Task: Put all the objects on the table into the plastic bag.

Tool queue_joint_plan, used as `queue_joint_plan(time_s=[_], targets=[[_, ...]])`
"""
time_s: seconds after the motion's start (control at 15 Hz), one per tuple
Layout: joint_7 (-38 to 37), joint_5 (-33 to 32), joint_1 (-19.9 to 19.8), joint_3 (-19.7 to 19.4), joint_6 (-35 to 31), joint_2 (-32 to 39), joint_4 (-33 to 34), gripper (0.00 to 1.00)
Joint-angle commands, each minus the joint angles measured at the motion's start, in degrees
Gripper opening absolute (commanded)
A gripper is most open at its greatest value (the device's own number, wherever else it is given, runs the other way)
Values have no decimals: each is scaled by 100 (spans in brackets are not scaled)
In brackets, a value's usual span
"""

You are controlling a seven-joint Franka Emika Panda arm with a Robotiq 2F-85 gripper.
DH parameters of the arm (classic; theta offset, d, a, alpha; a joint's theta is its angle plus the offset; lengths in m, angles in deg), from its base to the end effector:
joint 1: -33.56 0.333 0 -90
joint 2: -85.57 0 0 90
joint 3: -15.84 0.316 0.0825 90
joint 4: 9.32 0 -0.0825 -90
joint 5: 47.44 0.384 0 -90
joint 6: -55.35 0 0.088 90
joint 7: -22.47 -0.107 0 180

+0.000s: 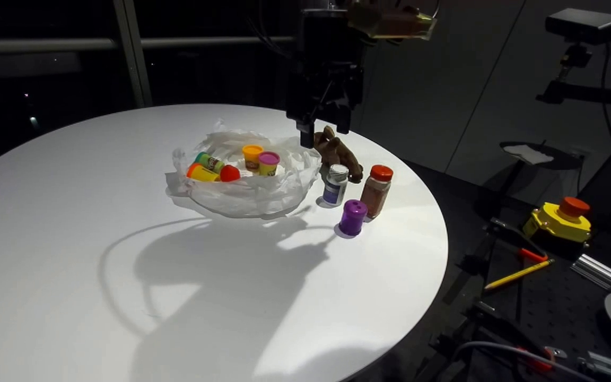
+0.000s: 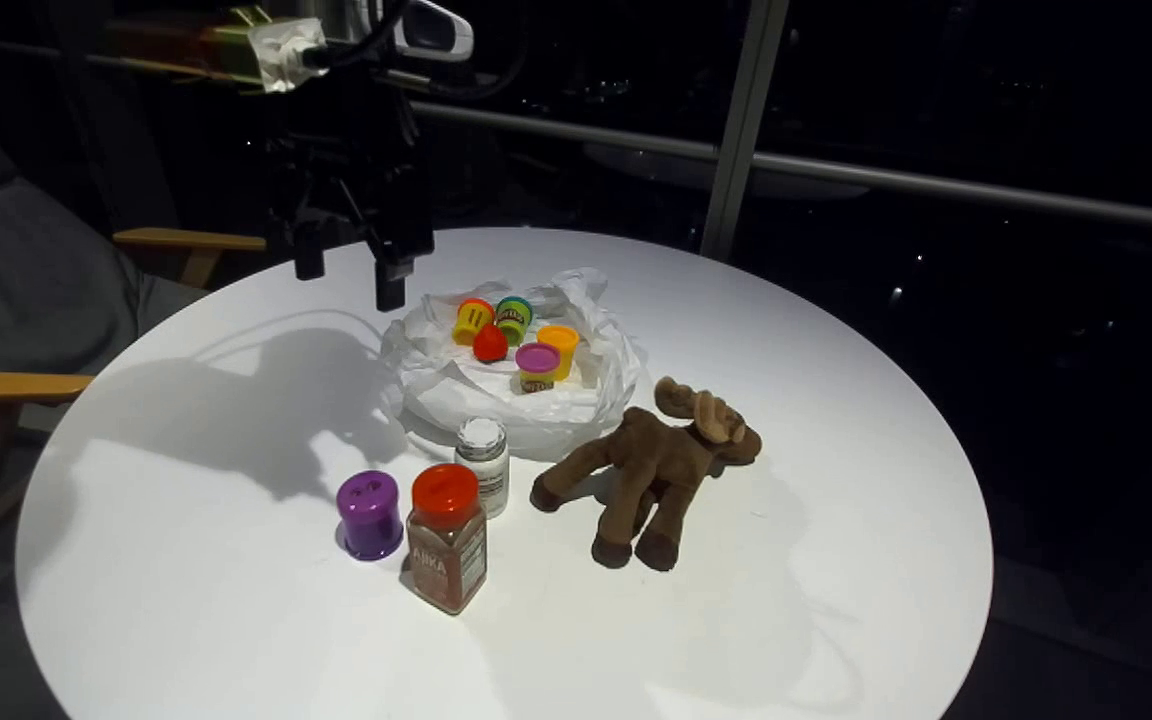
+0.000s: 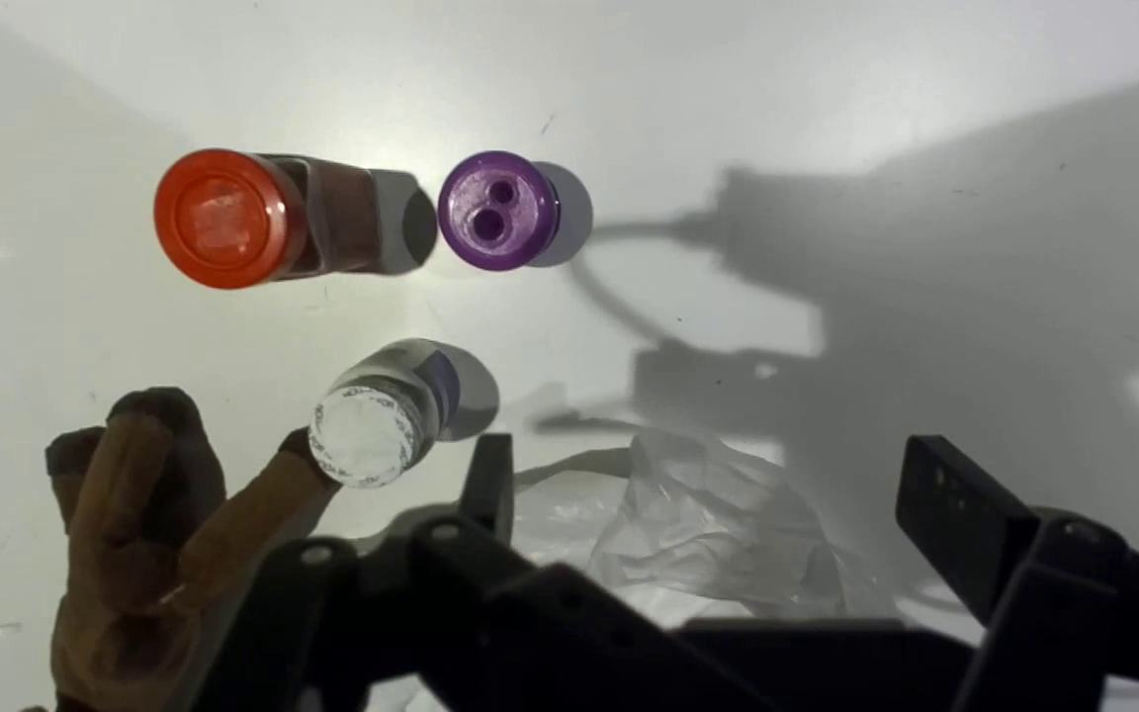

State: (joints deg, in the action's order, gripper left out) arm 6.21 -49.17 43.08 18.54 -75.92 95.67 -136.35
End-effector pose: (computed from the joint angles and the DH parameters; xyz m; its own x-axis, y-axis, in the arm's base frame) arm 0.5230 0.1126 0.2890 0.9942 -0.0514 -0.0944 -0.0478 -0.9980 0.0403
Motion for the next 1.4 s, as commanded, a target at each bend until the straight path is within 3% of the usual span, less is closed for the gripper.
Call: queue_joint_plan(time_s=[0.0, 0.47, 1.0, 1.33], targets=[[-66, 103, -213, -26, -331, -538, -607, 100], [755, 144, -703, -188, -33, -1062, -1037, 100], [2346, 35, -1007, -326, 360, -794, -1050, 100], [2598, -381, -1040, -350, -359, -629, -1232, 100]])
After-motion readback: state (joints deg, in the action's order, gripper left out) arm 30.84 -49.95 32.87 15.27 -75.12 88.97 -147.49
